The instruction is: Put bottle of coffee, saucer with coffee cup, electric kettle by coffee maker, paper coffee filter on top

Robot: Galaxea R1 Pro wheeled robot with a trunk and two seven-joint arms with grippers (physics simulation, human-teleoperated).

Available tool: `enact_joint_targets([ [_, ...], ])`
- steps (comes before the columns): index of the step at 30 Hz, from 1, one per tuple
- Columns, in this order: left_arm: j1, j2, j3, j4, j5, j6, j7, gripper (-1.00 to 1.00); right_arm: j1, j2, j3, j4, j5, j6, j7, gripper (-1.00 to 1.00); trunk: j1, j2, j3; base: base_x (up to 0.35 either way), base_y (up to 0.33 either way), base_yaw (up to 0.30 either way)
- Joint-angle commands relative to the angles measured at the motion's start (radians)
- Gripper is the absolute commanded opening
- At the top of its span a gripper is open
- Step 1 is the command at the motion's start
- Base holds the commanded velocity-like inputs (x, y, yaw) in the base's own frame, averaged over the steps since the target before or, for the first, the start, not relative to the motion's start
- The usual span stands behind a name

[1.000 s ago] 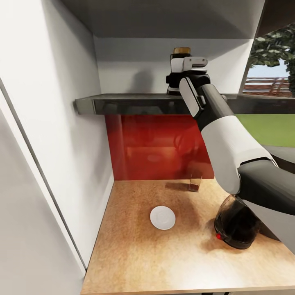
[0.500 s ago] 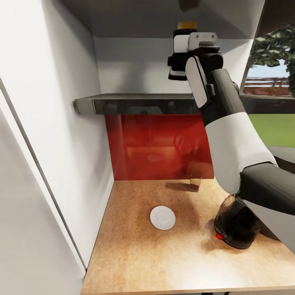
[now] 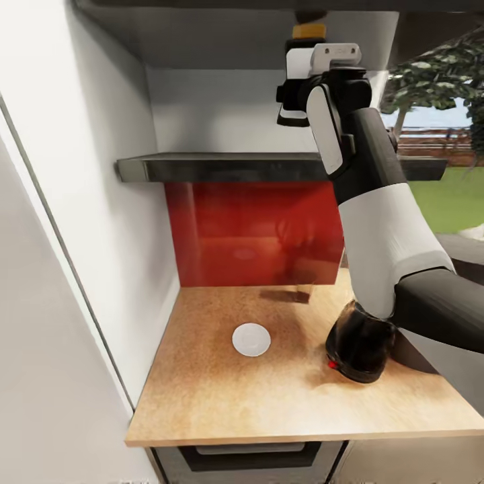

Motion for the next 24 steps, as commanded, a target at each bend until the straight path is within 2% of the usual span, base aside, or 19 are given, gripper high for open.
enact_joint_targets([
  [1,-0.001,0.001,0.006,0.002,-0.005,-0.006,0.003,1.00,-0.001,0.000,0.001,0.000,-0.009,0.002,-0.009,-1.00,0.000,-0.002,-0.002,-0.119,-0.290,0.000],
  [16,-0.001,0.000,0.005,0.002,-0.005,-0.006,0.003,1.00,-0.001,0.000,0.001,0.004,-0.007,0.004,-0.009,-1.00,0.000,-0.002,-0.002,-0.014,-0.311,0.000],
  [24,-0.001,0.000,0.005,0.002,-0.005,-0.006,0.003,1.00,-0.001,0.000,0.001,0.040,-0.007,0.002,-0.009,-1.00,0.000,-0.002,-0.002,0.000,-0.313,0.000],
])
